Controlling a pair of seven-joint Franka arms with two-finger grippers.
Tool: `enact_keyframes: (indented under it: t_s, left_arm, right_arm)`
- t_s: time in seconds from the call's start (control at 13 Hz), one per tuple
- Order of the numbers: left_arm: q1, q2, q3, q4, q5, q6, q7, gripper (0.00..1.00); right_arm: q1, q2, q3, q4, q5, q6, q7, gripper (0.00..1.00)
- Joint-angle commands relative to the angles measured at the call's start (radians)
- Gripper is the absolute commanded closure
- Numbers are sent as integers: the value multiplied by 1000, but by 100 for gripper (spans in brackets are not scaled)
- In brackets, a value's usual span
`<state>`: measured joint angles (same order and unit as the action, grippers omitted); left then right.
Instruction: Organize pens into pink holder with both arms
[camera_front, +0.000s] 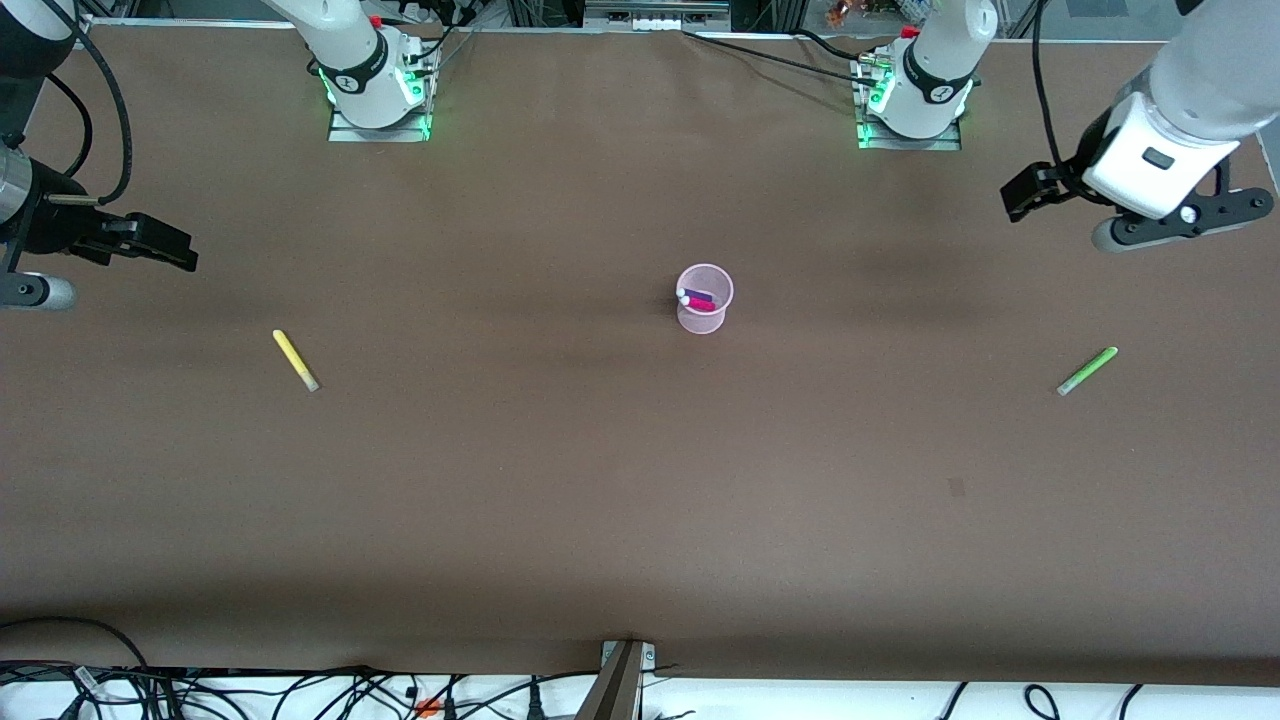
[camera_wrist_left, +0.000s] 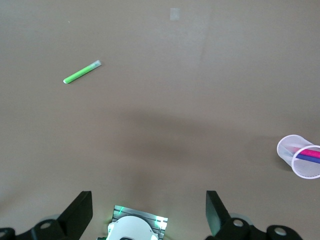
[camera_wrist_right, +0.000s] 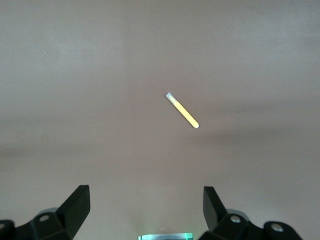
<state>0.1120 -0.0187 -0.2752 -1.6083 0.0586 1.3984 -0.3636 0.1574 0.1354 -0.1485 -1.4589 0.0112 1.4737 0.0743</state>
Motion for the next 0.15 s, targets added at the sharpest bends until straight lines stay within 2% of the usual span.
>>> enact_keyframes:
  t_s: [0.0,0.08]
  left_arm:
    - [20,-78,-5,-90,-9,54,28,0]
    - [20,-87,-5,-114,-14,79,29,0]
  right_arm:
    - [2,1,3,12,0,-6,4,0]
    - [2,1,3,12,0,-6,4,0]
